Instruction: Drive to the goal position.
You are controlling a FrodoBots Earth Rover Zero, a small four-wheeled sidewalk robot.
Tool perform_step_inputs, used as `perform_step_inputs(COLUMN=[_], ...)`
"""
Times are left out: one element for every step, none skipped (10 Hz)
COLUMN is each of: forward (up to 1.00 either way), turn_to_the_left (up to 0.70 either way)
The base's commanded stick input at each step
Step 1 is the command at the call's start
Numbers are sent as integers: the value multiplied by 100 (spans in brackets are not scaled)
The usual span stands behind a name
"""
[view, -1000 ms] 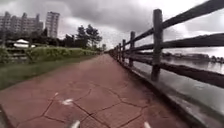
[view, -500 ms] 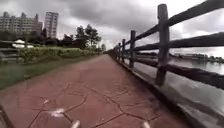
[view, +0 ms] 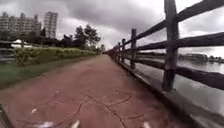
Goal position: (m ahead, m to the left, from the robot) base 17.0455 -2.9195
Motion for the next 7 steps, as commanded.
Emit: perform_step_inputs(forward=[50, 50, 50, 50, 50, 50, 50], turn_to_the_left=[50, 39, 11, 0, 0, 0, 0])
